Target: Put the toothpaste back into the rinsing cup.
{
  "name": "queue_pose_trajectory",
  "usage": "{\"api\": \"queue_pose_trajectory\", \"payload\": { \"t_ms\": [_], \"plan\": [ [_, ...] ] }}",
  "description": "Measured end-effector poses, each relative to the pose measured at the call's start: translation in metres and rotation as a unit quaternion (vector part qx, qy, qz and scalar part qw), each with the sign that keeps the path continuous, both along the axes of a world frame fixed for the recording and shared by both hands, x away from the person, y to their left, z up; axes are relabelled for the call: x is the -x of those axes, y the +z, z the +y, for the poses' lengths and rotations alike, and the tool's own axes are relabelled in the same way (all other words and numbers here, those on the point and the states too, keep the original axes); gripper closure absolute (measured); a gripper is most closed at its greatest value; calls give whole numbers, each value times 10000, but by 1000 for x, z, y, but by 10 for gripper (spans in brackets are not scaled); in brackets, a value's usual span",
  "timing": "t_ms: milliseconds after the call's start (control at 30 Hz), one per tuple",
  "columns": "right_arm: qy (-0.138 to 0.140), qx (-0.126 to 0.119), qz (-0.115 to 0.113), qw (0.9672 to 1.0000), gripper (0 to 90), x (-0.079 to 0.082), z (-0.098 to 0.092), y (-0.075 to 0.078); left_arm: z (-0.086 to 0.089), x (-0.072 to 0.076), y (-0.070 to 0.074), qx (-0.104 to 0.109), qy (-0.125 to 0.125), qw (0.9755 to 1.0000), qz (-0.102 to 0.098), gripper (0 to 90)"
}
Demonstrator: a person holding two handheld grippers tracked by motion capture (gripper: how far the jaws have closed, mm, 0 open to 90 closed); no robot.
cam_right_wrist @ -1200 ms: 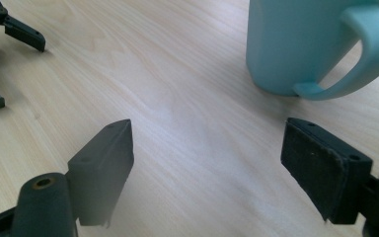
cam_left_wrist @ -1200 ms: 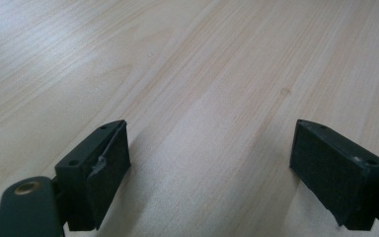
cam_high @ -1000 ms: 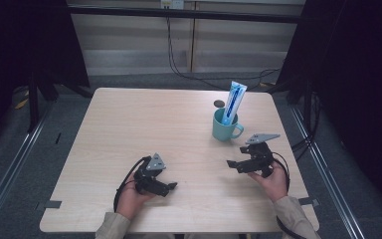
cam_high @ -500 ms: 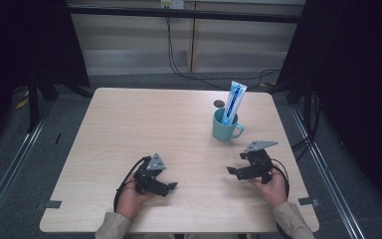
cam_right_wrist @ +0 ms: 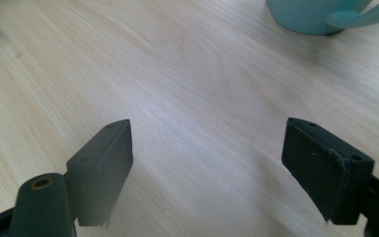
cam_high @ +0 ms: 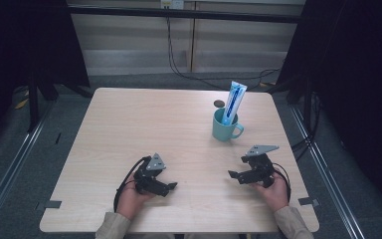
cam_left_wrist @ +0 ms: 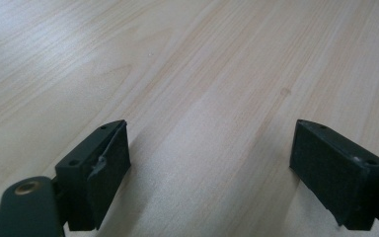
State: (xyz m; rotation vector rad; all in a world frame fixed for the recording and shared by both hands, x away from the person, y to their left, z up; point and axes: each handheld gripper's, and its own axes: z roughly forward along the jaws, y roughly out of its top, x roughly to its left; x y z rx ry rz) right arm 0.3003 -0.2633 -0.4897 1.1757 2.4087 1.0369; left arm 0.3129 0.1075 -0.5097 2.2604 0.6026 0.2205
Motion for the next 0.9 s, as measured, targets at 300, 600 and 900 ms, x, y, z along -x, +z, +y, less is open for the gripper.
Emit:
{"api": "queue_pose_trajectory", "payload": {
  "t_ms": [300, 600, 900],
  "plan": [
    [-9, 20, -54, 10000, 186, 3, 0, -6, 0, 0, 0, 9, 7, 10000, 2, 150],
    [112, 48, -136, 9998, 181, 5, -1, -11, 0, 0, 0, 3, 2, 10000, 0, 150],
    [184, 185, -69, 9996, 178, 6, 1, -18, 0, 0, 0, 10, 7, 10000, 3, 150]
  ]
}}
